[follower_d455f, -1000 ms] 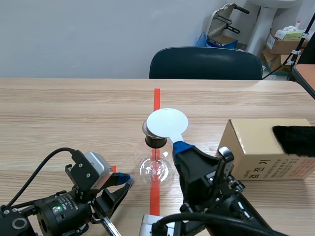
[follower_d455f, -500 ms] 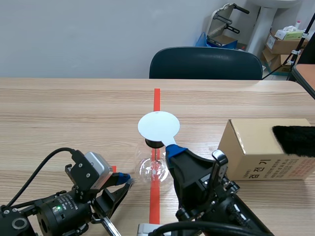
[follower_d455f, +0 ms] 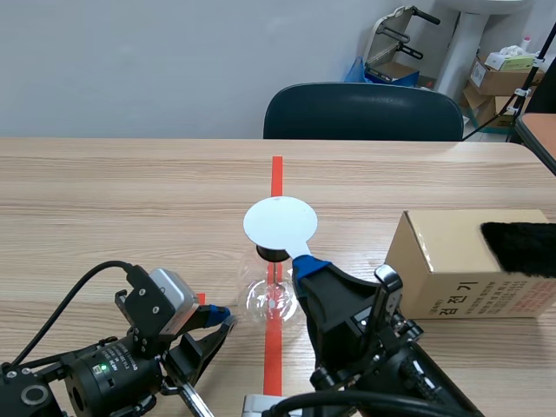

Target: Do the electroscope experiment

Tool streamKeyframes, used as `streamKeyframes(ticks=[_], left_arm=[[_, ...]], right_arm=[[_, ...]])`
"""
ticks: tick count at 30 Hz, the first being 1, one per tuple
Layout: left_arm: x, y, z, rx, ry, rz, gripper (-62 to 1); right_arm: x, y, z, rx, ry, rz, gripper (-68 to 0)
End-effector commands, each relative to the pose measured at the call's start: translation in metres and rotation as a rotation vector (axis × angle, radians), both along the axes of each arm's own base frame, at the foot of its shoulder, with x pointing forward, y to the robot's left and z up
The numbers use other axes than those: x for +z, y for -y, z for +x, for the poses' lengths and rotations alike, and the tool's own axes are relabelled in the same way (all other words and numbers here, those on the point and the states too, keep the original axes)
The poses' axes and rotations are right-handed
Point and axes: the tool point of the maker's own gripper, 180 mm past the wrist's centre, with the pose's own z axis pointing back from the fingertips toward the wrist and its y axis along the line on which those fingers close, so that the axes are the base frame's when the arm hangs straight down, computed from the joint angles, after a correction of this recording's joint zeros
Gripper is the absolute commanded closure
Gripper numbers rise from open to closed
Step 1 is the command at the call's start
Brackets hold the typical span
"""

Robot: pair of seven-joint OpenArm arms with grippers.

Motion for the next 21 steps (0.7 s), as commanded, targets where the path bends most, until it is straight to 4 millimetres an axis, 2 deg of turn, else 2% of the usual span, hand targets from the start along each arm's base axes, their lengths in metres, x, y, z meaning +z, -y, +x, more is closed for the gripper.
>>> streamKeyframes(ticks=[1,9,21], left_arm=[[0.006,0.004,0.0,-0.005,0.015,-0.026,-8.5],[0.006,0.004,0.0,-0.005,0.015,-0.026,-8.5],[0.005,0.004,0.0,-0.005,0.012,-0.023,-8.5]], right_arm=[[0.012,0.0,0.004,-0.003,0.036,0.014,-0.8],[0.013,0.016,0.014,-0.107,0.039,0.019,-0.9],[0.015,0.066,0.034,-0.409,0.047,0.033,-0.9]])
